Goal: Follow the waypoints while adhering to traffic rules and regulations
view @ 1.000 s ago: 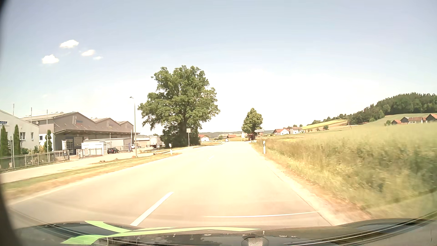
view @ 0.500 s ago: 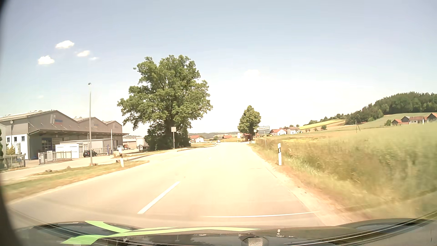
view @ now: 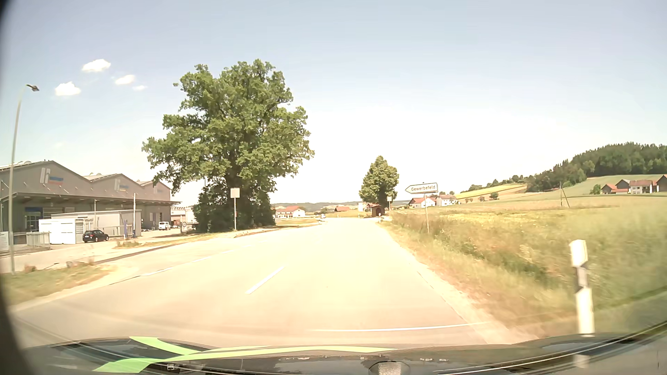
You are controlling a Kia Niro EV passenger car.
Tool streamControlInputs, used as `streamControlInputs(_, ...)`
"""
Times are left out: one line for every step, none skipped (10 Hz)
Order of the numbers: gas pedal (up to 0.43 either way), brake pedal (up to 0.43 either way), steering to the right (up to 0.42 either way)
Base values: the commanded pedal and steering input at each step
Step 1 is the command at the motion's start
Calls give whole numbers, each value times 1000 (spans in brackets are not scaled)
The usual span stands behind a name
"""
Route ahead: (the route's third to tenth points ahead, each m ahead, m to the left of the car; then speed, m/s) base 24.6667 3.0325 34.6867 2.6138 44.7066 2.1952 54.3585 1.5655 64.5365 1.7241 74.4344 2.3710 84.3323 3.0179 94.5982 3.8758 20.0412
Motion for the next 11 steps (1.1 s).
streamControlInputs(130,0,3)
streamControlInputs(130,0,2)
streamControlInputs(130,0,2)
streamControlInputs(138,0,1)
streamControlInputs(138,0,1)
streamControlInputs(157,0,0)
streamControlInputs(169,0,0)
streamControlInputs(189,0,0)
streamControlInputs(197,0,0)
streamControlInputs(197,0,0)
streamControlInputs(197,0,0)
